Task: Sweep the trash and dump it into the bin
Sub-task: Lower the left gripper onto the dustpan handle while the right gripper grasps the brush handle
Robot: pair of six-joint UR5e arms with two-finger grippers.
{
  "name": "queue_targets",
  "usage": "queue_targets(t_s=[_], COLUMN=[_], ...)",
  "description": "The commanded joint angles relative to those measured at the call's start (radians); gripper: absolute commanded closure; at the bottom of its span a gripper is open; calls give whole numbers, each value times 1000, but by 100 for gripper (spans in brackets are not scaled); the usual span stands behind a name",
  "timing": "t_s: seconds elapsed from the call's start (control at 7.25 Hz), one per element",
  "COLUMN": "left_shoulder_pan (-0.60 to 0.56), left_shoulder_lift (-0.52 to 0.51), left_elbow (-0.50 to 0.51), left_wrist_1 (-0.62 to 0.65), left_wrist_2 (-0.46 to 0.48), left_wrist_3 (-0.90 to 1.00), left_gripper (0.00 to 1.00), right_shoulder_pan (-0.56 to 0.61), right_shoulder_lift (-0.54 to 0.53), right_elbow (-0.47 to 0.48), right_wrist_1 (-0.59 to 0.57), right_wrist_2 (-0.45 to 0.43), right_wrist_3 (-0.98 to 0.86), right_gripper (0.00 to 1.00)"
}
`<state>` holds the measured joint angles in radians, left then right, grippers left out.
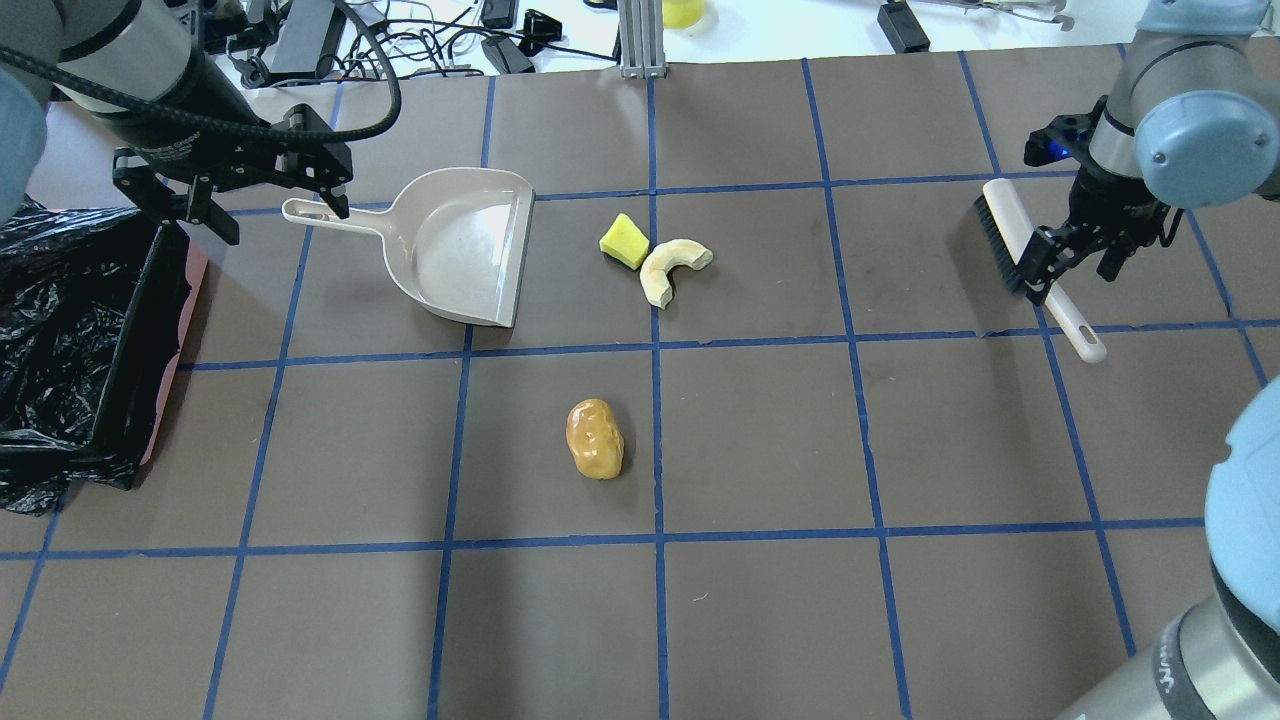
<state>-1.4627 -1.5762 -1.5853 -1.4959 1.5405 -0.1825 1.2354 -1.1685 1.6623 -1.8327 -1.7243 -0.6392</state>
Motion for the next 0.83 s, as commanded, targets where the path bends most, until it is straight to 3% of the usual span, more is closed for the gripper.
queue_targets(t_s=[0.0, 0.69], left_shoulder_pan=[4, 7], left_shoulder_lift=[-37, -191], left_elbow=[-7, 8], left_wrist_1=[84, 184], left_wrist_2=[-7, 0], left_wrist_3=[-234, -676], left_gripper=[0, 0], right_shoulder_pan=[-4, -33], right_shoulder_lift=[-7, -3], right_elbow=[53, 57], right_wrist_1=[-25, -39], right_wrist_2=[-6, -5], right_wrist_3=[-28, 65], right_gripper=[0, 6])
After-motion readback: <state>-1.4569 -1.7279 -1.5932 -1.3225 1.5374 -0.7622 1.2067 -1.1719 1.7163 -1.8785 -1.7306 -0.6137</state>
